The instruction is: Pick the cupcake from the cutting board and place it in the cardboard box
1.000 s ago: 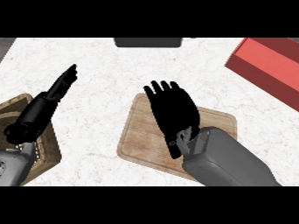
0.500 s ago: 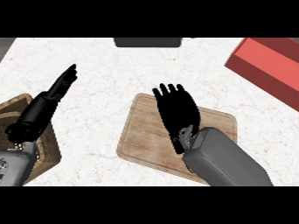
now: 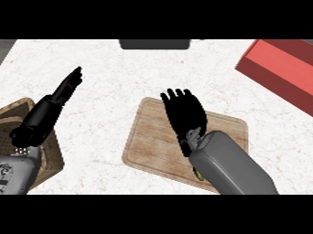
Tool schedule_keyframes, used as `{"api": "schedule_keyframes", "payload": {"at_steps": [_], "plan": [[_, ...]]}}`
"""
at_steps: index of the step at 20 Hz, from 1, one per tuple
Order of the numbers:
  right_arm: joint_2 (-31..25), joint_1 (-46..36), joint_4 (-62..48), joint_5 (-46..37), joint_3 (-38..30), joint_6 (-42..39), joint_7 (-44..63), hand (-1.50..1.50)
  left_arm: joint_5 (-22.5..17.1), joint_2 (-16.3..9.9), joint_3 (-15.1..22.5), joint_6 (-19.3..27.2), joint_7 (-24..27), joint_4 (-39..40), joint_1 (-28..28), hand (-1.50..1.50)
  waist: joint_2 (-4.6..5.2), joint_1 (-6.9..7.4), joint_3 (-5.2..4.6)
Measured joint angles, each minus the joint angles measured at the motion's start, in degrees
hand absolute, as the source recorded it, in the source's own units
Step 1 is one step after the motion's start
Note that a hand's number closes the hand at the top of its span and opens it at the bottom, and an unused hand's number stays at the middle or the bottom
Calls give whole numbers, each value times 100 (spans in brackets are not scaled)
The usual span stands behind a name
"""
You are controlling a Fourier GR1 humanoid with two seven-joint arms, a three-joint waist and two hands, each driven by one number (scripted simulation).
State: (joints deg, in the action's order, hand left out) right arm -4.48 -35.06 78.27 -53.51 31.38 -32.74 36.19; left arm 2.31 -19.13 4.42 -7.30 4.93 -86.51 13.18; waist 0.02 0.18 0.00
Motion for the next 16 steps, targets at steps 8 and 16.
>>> {"api": "schedule_keyframes", "payload": {"at_steps": [8, 16], "plan": [[12, 188, -377, -546, -235, 207, -344, -150, 125, 90, -175, -203, -86, -182, -121, 0, -3, 0, 0], [78, 66, -1120, -826, -367, 661, -1294, 150, 256, 202, -287, -323, 10, -154, -136, 0, -7, 19, -3]]}}
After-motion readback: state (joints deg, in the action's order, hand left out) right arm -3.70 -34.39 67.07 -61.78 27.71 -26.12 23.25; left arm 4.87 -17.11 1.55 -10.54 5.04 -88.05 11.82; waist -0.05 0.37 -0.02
